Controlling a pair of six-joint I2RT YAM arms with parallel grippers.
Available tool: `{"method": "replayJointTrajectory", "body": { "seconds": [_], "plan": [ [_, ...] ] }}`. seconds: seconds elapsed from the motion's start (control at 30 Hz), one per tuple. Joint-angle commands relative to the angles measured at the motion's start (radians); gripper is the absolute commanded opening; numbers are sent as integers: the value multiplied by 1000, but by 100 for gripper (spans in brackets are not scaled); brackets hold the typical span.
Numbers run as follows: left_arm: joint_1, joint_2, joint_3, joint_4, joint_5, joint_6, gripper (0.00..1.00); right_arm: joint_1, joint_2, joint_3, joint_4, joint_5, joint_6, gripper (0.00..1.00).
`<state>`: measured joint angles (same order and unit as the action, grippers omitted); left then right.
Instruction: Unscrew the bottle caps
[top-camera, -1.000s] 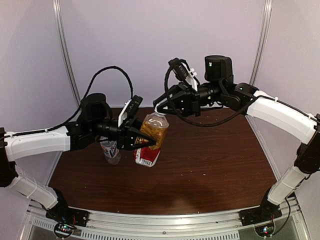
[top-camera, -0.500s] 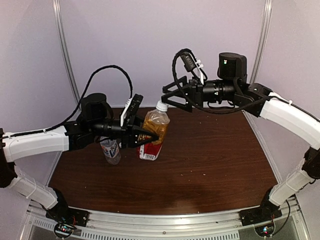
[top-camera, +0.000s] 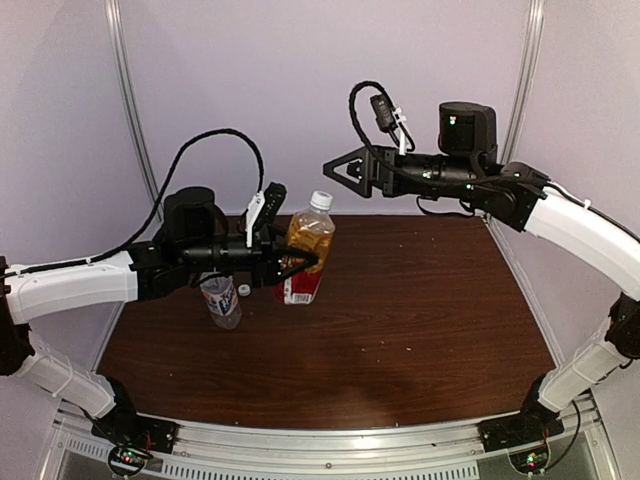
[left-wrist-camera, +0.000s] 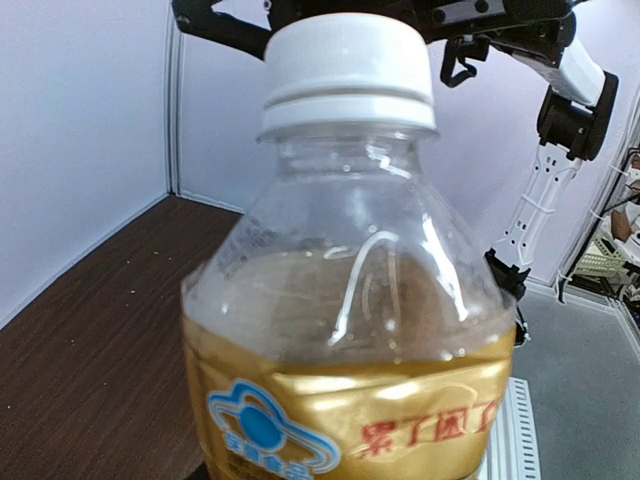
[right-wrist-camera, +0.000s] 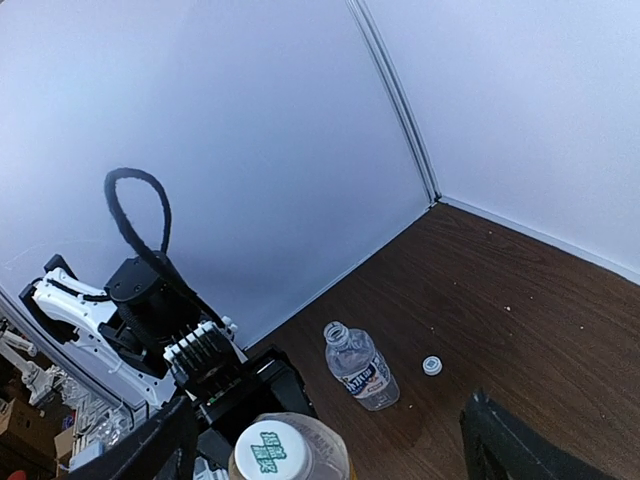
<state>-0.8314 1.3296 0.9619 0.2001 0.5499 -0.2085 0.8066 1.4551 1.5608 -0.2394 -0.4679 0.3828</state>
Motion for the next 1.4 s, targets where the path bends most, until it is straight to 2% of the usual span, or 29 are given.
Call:
{"method": "replayJointTrajectory", "body": {
  "seconds": [0.0,0.37,0.77,0.97,1.23,1.37],
  "plan": [
    [-3,-9,35,25,-113,-15,39,26,30,31,-21,98,55,91],
    [-4,-4,29,25,-155,-18,39,60,94,63,-3,94,79,86],
    [-3,-2,29,23,-161,-14,39,69,114,53,42,33,84,52],
    [-3,-10,24,19,-169,-10,38,70,115,42,64,3,86,27],
    [-3,-13,28,18,-180,-9,38,71,96,13,94,-9,74,2],
    [-3,-16,29,19,-177,-10,39,68,84,-3,99,-2,35,0]
  ]
}}
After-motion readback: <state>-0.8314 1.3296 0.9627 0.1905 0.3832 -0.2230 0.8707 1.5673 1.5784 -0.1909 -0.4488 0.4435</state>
